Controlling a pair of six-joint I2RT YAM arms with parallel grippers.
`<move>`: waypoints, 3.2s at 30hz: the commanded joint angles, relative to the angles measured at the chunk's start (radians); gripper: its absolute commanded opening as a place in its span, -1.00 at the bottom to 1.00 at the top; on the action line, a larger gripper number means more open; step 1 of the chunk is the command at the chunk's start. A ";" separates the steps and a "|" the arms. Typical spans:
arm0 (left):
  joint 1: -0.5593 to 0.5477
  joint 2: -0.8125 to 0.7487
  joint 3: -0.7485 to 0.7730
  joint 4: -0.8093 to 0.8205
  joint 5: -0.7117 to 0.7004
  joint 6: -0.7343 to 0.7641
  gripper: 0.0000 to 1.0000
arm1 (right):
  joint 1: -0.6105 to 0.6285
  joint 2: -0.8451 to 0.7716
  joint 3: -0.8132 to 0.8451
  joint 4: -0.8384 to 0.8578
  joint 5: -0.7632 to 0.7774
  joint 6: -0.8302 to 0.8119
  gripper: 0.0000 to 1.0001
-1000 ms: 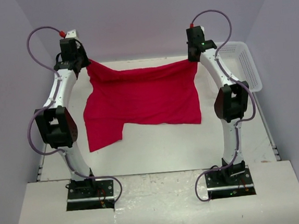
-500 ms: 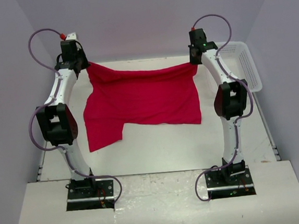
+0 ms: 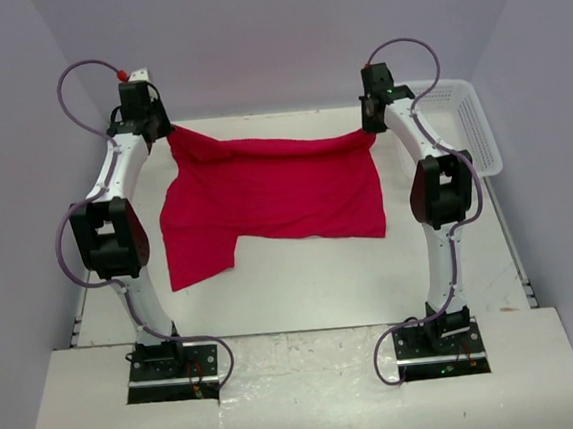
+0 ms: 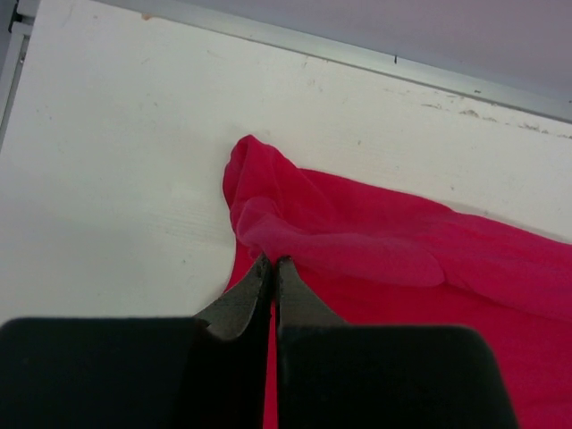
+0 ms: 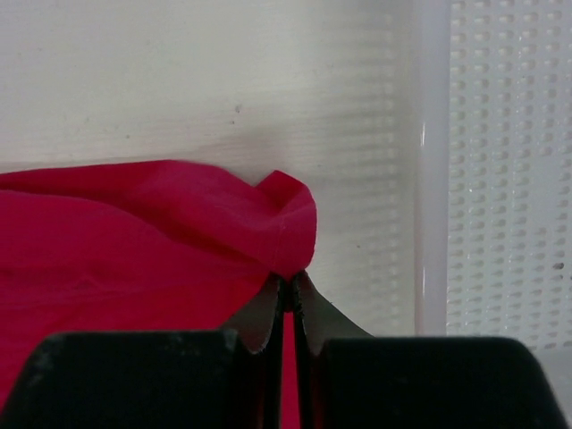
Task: Fold and stack the t-shirts
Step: Fold the flattened tshirt in 1/3 of the way
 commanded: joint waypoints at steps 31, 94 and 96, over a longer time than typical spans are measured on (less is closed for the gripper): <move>-0.056 -0.049 -0.179 -0.203 -0.274 -0.129 -1.00 | 0.050 -0.129 -0.223 -0.105 0.097 0.138 -1.00; -0.066 0.141 0.055 -0.112 0.079 -0.198 -1.00 | 0.053 -0.023 0.022 -0.093 -0.176 0.108 -1.00; -0.066 0.158 0.060 -0.109 0.085 -0.193 -1.00 | 0.053 -0.020 0.012 -0.090 -0.178 0.105 -1.00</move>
